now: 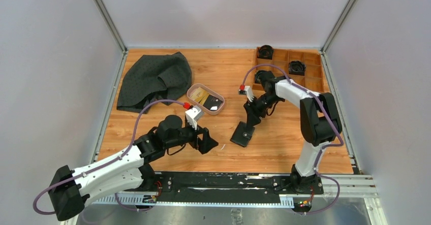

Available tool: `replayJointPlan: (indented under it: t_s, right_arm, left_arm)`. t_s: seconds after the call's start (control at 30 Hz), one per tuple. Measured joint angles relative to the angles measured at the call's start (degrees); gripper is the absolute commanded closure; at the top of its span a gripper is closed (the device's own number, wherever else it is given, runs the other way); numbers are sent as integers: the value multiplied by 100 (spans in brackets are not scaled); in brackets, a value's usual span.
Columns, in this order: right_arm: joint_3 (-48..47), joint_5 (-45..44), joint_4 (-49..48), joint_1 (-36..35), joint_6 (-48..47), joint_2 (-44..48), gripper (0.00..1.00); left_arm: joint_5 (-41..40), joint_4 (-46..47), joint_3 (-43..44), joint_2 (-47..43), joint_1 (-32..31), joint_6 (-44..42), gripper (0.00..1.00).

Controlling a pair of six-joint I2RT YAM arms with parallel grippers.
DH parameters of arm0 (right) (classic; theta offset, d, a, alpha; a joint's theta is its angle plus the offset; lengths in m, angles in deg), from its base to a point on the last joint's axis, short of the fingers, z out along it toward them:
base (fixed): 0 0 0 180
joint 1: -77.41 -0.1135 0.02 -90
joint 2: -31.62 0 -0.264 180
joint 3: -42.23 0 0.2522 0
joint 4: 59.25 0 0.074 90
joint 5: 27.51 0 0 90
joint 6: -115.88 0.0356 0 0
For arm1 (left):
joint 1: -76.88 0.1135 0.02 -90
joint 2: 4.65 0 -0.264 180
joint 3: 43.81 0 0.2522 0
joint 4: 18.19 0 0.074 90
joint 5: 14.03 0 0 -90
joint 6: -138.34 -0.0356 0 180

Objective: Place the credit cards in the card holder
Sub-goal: Move the card holder to the center of the board.

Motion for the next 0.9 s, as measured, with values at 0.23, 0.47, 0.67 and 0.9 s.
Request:
replayJointPlan:
  t_s: [0.23, 0.47, 0.67, 0.9]
  right_arm:
    - [535, -315, -306, -37, -402, 1790, 39]
    - [1652, -949, -1246, -911, -343, 2393, 41]
    - [1735, -2037, -1829, -1464, 55, 1716, 44]
    - [1685, -2667, -2026, -1840, 304, 1574, 66]
  left_arm:
    - [-507, 743, -11, 778, -50, 839, 7]
    - [-686, 1156, 173, 2430, -116, 1624, 26]
    - [-844, 1471, 223, 2968, -127, 2050, 29]
    - [-890, 1709, 225, 3115, -184, 2269, 30]
